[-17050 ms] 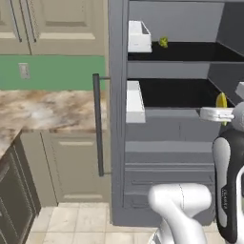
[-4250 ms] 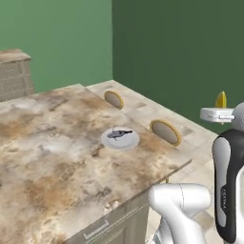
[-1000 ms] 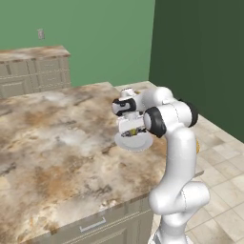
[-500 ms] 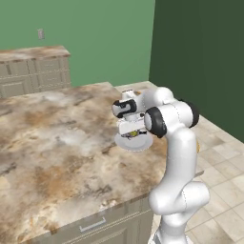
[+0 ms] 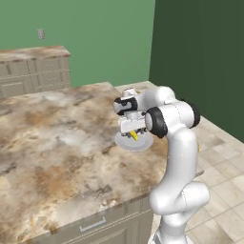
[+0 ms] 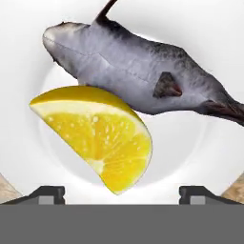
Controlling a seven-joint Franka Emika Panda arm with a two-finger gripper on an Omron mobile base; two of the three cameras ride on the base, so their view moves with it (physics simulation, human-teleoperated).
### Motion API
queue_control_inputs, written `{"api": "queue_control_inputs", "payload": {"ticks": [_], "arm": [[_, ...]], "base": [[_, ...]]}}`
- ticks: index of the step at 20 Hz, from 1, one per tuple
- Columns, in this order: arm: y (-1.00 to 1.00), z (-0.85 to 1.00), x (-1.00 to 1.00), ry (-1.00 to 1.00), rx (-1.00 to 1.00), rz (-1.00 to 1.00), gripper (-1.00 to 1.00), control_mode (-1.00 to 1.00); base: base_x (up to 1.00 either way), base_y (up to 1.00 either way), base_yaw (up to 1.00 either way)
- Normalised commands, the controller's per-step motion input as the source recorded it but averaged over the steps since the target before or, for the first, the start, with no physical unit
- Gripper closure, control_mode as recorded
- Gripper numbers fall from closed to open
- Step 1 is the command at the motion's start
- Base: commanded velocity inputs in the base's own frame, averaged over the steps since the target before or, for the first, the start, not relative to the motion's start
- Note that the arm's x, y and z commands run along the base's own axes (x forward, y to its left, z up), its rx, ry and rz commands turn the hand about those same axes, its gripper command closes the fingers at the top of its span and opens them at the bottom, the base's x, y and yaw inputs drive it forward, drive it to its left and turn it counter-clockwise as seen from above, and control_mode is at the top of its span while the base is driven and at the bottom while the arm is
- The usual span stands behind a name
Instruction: Take the lemon wedge from the fridge and place it on the plate with fish on the dining counter.
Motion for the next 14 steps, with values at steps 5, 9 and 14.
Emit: {"api": "queue_control_inputs", "payload": {"ticks": [5,9,14], "arm": [[-0.23,0.32,-1.0,-0.03,0.09,0.02,-1.0,-1.0],[-0.29,0.13,-1.0,-0.15,0.1,0.05,-1.0,-1.0],[-0.13,-0.01,-1.0,-0.22,0.15,0.01,-1.0,-1.0]], "base": [[0.0,0.0,0.0],[0.0,0.0,0.0],[0.0,0.0,0.0]]}}
